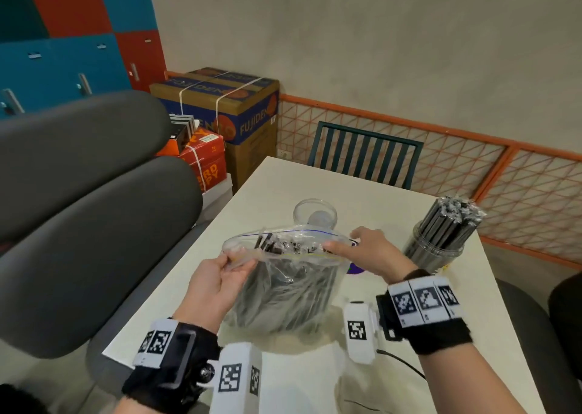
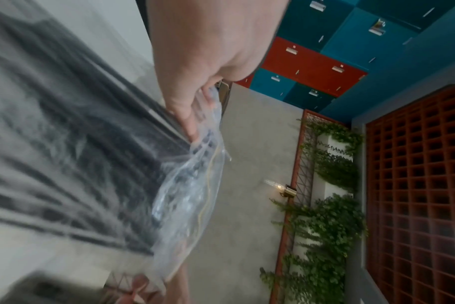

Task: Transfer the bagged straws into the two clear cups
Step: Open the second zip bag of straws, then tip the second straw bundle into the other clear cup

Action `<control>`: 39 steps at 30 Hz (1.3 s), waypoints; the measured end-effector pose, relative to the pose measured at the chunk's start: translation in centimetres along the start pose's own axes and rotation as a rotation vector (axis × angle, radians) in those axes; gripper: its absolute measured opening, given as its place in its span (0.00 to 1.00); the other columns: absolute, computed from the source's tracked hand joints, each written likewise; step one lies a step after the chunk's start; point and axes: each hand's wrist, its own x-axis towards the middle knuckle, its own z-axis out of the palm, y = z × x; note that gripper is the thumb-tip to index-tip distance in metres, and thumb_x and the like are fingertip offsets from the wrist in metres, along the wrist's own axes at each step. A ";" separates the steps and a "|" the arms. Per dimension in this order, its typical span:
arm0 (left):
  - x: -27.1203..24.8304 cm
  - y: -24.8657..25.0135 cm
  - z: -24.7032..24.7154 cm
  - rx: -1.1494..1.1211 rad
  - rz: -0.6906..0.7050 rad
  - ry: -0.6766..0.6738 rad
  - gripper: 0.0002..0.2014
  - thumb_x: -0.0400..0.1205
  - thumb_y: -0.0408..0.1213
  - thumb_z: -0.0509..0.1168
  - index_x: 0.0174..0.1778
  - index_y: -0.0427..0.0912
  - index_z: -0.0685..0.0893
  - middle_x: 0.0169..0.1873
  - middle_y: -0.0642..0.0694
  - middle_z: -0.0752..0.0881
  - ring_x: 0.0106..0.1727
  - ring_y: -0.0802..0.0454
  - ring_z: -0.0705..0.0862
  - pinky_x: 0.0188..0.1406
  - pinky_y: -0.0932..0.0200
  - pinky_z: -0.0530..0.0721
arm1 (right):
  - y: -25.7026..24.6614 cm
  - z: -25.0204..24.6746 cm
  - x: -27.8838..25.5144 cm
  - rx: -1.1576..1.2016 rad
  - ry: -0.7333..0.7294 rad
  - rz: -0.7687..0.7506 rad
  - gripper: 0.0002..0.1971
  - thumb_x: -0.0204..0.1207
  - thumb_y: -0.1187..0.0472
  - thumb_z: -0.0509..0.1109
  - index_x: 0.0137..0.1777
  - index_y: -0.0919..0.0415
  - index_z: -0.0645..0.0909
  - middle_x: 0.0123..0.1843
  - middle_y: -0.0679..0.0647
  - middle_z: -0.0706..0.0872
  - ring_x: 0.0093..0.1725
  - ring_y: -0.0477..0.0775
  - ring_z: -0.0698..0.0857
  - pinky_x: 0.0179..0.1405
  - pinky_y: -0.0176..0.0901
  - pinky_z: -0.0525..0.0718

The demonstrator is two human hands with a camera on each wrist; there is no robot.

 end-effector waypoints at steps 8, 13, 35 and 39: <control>-1.8 -2.6 -1.3 0.393 -0.005 0.089 0.14 0.84 0.43 0.59 0.49 0.38 0.85 0.36 0.52 0.89 0.40 0.63 0.85 0.40 0.76 0.75 | 0.8 3.6 -1.6 1.176 -0.074 0.060 0.10 0.82 0.74 0.58 0.40 0.66 0.74 0.36 0.59 0.84 0.29 0.54 0.89 0.23 0.42 0.88; -0.8 -2.3 -2.4 0.387 -0.223 0.079 0.10 0.75 0.22 0.65 0.32 0.39 0.73 0.27 0.50 0.71 0.23 0.58 0.69 0.33 0.62 0.88 | 3.3 6.3 0.4 1.766 -0.442 0.230 0.32 0.67 0.82 0.66 0.73 0.72 0.66 0.72 0.66 0.74 0.55 0.64 0.85 0.47 0.64 0.88; 1.0 -3.0 -1.6 0.596 -0.206 0.179 0.08 0.79 0.38 0.67 0.40 0.40 0.75 0.37 0.42 0.72 0.34 0.50 0.74 0.23 0.58 0.82 | 3.2 8.6 1.7 1.589 -0.288 -0.001 0.05 0.76 0.70 0.65 0.49 0.61 0.77 0.26 0.57 0.76 0.24 0.51 0.81 0.35 0.49 0.87; 0.0 -3.6 -2.1 0.423 -0.452 0.030 0.04 0.81 0.31 0.61 0.43 0.33 0.76 0.37 0.37 0.77 0.40 0.41 0.82 0.30 0.37 0.87 | 3.2 9.7 0.6 1.445 -0.352 -0.199 0.36 0.61 0.76 0.64 0.70 0.51 0.73 0.34 0.59 0.73 0.33 0.54 0.76 0.33 0.45 0.82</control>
